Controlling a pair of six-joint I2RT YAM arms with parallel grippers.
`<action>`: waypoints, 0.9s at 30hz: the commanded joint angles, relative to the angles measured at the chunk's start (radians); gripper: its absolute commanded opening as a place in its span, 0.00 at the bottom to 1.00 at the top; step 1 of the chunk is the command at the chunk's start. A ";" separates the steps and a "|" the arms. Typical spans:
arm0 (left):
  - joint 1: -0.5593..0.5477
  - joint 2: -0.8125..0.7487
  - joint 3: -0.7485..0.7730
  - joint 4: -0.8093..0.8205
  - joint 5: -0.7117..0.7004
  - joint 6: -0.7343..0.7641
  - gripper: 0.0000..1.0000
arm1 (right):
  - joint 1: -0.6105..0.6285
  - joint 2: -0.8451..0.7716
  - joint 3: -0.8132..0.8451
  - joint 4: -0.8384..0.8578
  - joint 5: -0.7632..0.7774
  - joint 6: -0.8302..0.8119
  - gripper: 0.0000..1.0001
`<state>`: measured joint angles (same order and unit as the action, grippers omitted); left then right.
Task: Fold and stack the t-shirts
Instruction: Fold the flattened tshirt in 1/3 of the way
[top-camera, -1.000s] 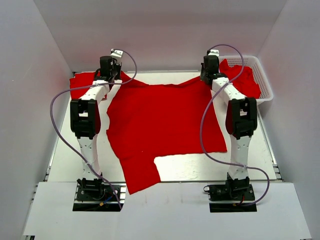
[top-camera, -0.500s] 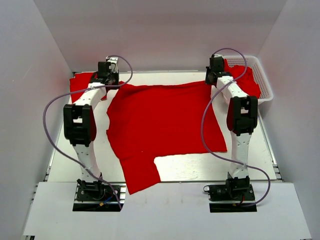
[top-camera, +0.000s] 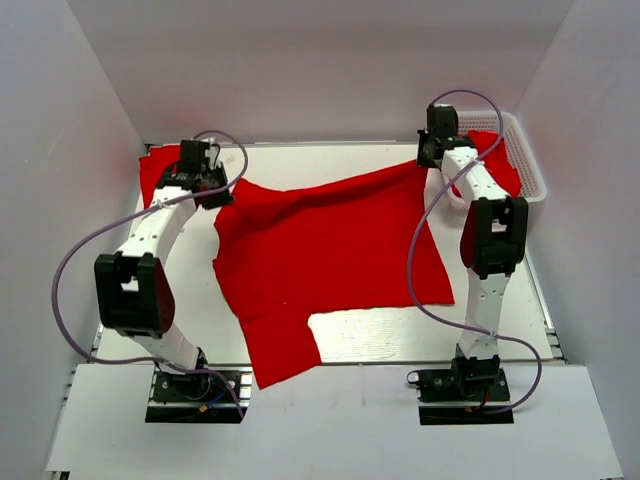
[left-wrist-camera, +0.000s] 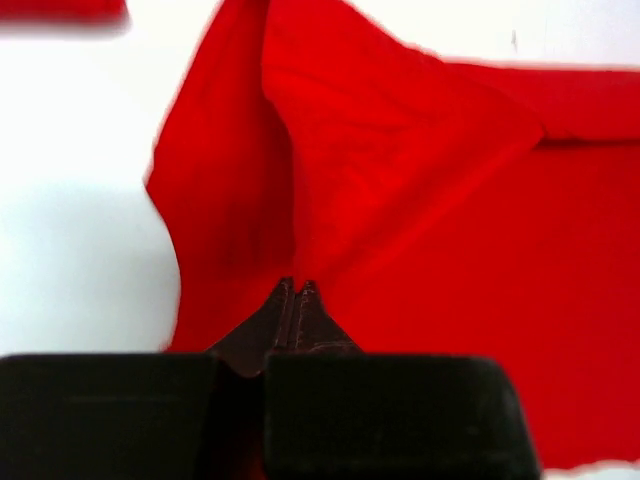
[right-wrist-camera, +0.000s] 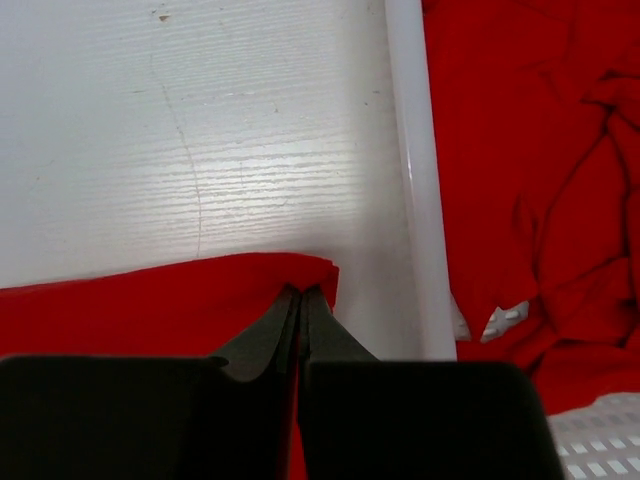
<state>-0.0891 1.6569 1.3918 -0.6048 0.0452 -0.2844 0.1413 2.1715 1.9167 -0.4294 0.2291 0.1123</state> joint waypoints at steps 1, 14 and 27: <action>-0.006 -0.092 -0.074 -0.085 0.070 -0.079 0.00 | -0.014 -0.071 -0.013 -0.040 0.000 -0.019 0.00; -0.015 -0.249 -0.175 -0.256 0.171 -0.171 0.00 | -0.026 -0.085 -0.022 -0.127 -0.033 -0.029 0.00; -0.015 -0.361 -0.491 -0.216 0.266 -0.228 0.00 | -0.028 -0.114 -0.188 -0.114 -0.022 -0.013 0.00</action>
<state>-0.1013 1.3418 0.9443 -0.8337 0.2699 -0.4953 0.1188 2.1139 1.7412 -0.5522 0.1986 0.0975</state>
